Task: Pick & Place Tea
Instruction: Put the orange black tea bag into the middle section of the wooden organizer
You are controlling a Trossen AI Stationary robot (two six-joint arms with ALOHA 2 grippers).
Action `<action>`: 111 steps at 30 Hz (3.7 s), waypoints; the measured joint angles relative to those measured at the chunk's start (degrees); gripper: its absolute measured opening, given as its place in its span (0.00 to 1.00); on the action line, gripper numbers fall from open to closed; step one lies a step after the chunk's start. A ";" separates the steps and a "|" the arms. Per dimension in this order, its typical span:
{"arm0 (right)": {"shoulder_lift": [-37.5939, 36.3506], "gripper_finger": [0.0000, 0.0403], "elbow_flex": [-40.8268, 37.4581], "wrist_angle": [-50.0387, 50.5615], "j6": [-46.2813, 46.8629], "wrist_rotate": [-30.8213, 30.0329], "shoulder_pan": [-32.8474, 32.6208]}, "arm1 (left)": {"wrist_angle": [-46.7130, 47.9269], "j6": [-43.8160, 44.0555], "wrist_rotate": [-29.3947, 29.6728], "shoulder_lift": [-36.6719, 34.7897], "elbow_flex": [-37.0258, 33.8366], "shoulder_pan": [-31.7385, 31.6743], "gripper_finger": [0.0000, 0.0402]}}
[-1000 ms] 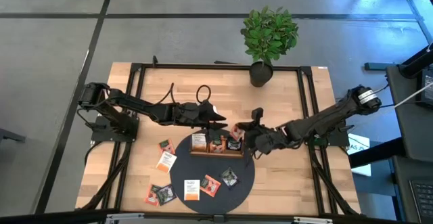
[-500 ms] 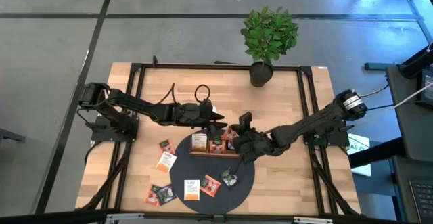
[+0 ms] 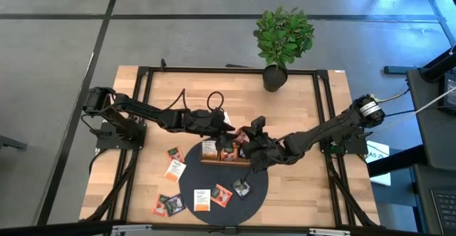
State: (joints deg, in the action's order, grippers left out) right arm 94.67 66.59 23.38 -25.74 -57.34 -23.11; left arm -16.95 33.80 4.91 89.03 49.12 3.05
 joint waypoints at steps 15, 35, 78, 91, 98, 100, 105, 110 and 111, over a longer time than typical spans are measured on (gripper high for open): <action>0.00 0.02 0.00 -0.23 -0.02 0.42 0.00 | 0.68 -7.47 -0.09 0.00 0.01 0.02 0.10; -11.02 0.39 -0.18 17.99 24.59 19.94 0.31 | 1.94 -16.00 -3.31 0.04 0.00 1.25 0.01; -13.25 0.15 3.41 11.05 31.44 36.48 2.94 | -7.05 -27.54 1.42 0.00 0.02 5.55 0.01; -13.22 0.02 3.41 11.15 33.10 36.00 2.97 | -5.96 -27.45 1.42 -0.26 0.02 5.55 0.06; -13.21 0.01 3.41 10.06 33.26 36.04 3.17 | 11.68 -25.91 1.57 -7.45 0.01 4.99 0.19; -12.49 0.01 3.41 8.51 34.01 36.30 3.78 | 16.74 -24.99 1.92 -10.64 0.02 5.01 0.22; -8.43 0.00 3.54 4.74 34.47 42.83 6.32 | 25.84 -24.34 3.10 -17.16 0.02 5.05 0.25; -2.77 0.00 6.26 4.50 34.50 49.65 8.88 | 29.29 -24.48 3.09 -19.98 0.02 5.06 0.24; -1.64 0.00 7.03 4.65 34.52 50.69 9.28 | 29.73 -24.45 3.06 -20.08 0.02 5.11 0.24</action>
State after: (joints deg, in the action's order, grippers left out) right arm 93.03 73.61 28.03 8.78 -6.65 -13.83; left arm 12.78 9.35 7.97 68.95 49.14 8.16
